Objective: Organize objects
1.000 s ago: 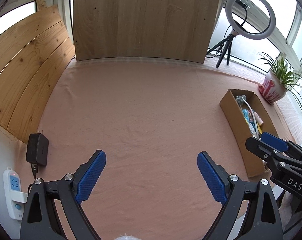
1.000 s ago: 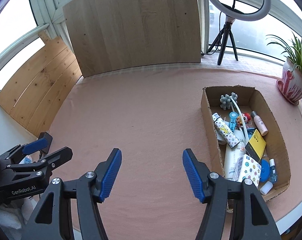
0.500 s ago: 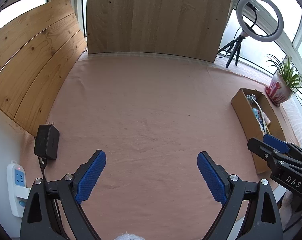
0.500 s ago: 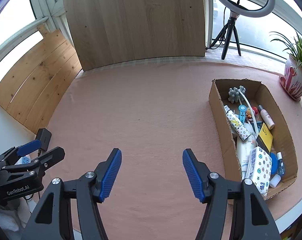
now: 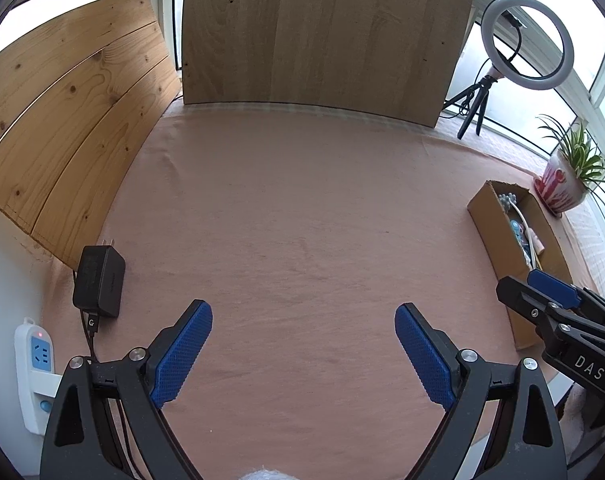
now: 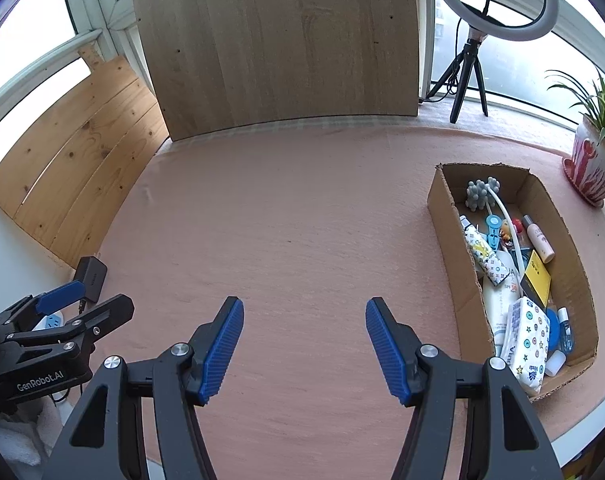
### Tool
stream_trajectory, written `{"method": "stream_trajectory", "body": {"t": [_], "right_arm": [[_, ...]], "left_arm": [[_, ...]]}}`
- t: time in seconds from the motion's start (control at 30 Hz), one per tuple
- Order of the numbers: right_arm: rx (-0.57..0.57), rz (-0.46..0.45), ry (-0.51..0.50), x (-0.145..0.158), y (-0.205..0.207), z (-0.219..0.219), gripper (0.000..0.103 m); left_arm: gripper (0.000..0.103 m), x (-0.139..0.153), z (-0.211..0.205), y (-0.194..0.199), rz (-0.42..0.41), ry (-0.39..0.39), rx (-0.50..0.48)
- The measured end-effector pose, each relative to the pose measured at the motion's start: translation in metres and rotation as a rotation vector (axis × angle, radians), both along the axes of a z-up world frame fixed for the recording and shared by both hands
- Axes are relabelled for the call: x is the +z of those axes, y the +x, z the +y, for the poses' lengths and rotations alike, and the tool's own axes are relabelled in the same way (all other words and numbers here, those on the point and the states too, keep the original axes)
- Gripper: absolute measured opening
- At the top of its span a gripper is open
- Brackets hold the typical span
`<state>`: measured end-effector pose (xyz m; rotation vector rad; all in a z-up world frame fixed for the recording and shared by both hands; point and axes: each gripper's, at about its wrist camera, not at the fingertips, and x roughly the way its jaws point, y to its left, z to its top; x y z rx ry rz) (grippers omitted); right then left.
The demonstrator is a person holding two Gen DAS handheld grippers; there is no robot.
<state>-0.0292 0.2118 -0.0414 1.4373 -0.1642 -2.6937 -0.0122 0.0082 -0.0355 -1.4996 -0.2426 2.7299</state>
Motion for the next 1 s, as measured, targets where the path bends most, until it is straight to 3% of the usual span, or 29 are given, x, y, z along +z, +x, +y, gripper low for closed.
{"method": "stream_trajectory", "body": {"t": [1.0], "right_arm": [[-0.014, -0.049, -0.022, -0.016, -0.004, -0.003, 0.06]], "left_arm": [[0.095, -0.012, -0.005, -0.007, -0.03, -0.004, -0.004]]}}
